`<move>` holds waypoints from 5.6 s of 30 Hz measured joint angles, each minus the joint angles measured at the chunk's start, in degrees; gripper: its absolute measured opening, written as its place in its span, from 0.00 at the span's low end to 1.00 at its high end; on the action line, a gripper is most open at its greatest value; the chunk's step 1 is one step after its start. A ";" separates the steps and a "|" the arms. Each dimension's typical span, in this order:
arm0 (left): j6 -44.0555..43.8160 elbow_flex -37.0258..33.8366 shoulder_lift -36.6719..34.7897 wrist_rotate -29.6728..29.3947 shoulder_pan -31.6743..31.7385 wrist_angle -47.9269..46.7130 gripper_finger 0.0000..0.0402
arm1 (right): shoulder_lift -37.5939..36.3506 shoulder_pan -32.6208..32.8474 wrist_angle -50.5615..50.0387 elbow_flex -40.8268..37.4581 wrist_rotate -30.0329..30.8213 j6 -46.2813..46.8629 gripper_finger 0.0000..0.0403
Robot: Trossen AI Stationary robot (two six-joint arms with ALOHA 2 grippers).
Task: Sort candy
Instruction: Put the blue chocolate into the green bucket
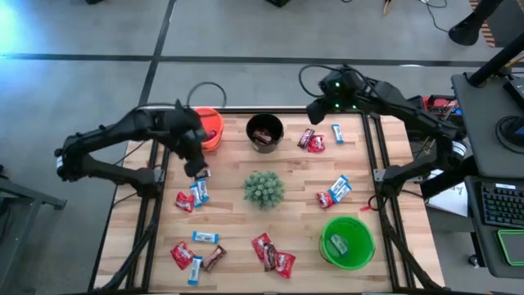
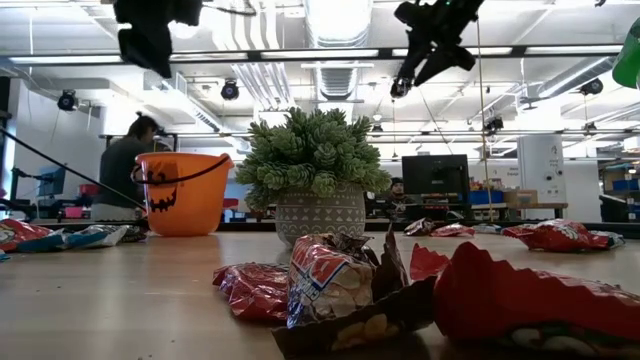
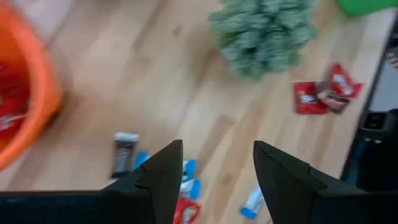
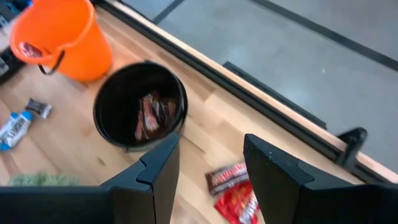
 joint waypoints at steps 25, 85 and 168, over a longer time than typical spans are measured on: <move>-29.70 -3.43 6.78 -10.01 -36.89 1.79 0.44 | -1.70 0.00 -8.36 0.00 -0.81 -4.35 0.42; -24.18 -24.60 28.41 -8.52 -50.82 31.72 0.38 | -1.81 6.67 -12.23 2.93 -1.14 12.67 0.42; 11.33 -1.82 10.57 -18.36 3.51 36.66 0.00 | -2.88 -3.17 -0.92 2.89 -15.88 -10.26 0.42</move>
